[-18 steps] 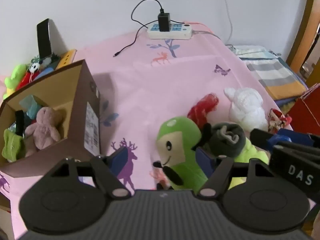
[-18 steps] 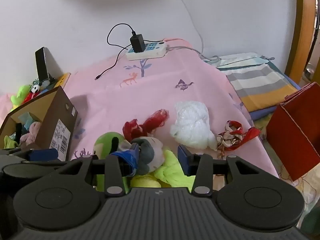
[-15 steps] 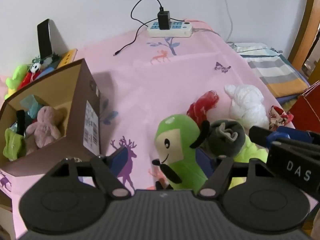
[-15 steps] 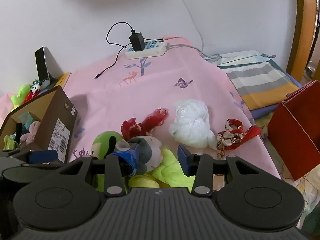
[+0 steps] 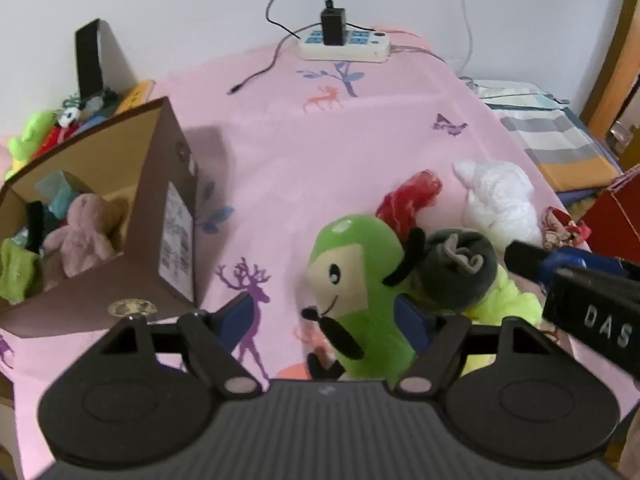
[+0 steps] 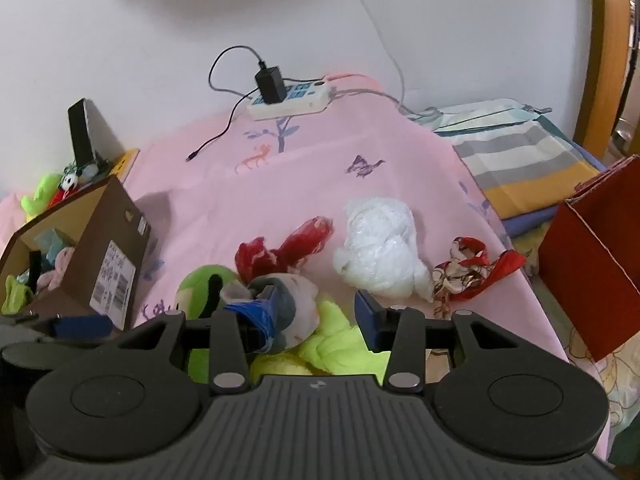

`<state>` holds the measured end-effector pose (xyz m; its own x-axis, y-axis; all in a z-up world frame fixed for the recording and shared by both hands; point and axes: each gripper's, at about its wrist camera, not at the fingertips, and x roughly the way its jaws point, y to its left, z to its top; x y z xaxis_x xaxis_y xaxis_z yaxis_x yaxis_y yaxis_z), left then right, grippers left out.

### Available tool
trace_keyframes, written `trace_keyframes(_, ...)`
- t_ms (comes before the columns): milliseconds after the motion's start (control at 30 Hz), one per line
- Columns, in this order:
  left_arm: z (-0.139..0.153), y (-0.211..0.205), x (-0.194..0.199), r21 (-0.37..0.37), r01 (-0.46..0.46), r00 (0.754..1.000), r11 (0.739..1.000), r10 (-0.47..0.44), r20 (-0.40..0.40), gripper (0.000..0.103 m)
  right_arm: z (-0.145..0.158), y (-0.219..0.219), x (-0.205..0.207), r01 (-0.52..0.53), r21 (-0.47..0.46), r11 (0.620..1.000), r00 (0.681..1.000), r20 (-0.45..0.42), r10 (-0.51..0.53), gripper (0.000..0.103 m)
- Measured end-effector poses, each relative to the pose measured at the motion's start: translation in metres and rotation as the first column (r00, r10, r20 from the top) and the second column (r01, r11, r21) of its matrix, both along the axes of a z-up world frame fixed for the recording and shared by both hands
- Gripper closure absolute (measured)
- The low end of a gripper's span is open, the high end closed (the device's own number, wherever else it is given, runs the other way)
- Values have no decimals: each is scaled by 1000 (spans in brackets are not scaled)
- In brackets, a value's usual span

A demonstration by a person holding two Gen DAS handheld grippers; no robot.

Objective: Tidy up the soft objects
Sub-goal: 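Grasp the grey-and-blue plush from the pile with the right gripper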

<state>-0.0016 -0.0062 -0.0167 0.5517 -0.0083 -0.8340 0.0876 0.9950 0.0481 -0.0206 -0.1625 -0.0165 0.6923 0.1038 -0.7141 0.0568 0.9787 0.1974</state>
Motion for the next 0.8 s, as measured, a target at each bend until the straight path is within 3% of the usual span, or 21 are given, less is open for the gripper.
trace_keyframes(267, -5, 27, -12, -144, 42, 998, 989, -35, 54, 24, -11, -8, 4, -27, 75, 997, 999, -17, 29, 77)
trace_keyframes(433, -11, 34, -25, -170, 89, 995, 981, -82, 52, 23, -15, -23, 10, -30, 187, 982, 999, -28, 36, 77)
trace_keyframes(600, -12, 23, -31, -247, 231, 973, 941, -216, 85, 26, -14, -33, 10, -85, 289, 953, 996, 10, 86, 77)
trace_keyframes(700, -13, 15, -33, -253, 273, 961, 928, -252, 113, 29, -11, -31, 10, -163, 299, 940, 987, 36, 159, 77)
trace_keyframes(800, -9, 7, -31, -262, 308, 949, 915, -277, 149, 32, -15, -31, 12, -177, 314, 933, 984, 30, 176, 76)
